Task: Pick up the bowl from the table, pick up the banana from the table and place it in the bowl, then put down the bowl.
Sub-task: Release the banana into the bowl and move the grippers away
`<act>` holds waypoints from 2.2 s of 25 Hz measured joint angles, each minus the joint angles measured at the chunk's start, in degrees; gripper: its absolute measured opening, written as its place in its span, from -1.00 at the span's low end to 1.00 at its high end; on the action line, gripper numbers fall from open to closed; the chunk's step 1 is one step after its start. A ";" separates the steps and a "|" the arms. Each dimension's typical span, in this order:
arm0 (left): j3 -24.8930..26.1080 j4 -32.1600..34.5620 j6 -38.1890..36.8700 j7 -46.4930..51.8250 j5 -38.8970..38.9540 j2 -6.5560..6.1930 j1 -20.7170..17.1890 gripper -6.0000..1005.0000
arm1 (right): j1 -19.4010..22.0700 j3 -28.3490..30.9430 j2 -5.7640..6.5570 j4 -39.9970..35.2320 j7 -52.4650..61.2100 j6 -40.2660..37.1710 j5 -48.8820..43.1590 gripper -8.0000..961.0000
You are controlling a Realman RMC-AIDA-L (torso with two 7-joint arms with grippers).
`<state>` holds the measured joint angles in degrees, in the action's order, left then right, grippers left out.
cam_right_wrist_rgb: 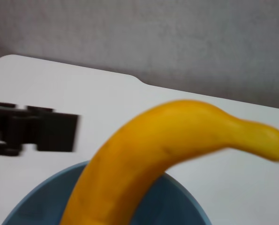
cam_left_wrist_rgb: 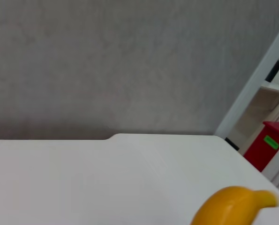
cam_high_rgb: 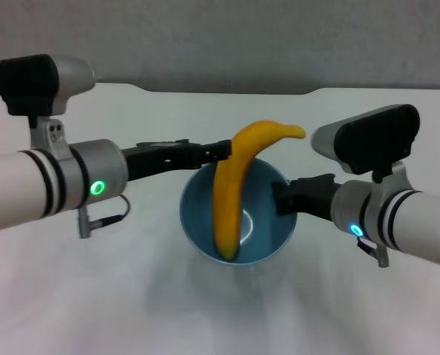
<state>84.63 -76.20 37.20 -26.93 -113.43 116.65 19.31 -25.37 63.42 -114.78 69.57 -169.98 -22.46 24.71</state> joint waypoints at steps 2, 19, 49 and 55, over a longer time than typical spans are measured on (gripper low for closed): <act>1.43 -0.07 0.27 -2.16 -0.23 -0.11 -1.02 0.67 | 0.04 0.64 0.00 -0.11 0.00 -0.39 0.08 -0.81; 11.16 -0.15 -0.37 -9.45 -0.24 0.04 -8.89 0.71 | -15.30 5.26 0.43 -12.46 -1.94 -12.47 14.91 -0.80; 13.65 2.88 -1.09 -11.03 -0.10 -0.02 -10.27 0.70 | -19.85 -3.74 -0.38 -22.67 -1.93 -6.92 19.92 -0.79; 14.22 3.00 -1.10 -11.04 0.08 -0.02 -10.49 0.70 | -18.54 -6.46 -0.49 -23.31 -1.88 -2.03 21.32 -0.79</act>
<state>98.85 -73.20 36.09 -37.97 -113.35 116.63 8.82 -43.91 56.96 -115.27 46.26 -171.86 -24.49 46.04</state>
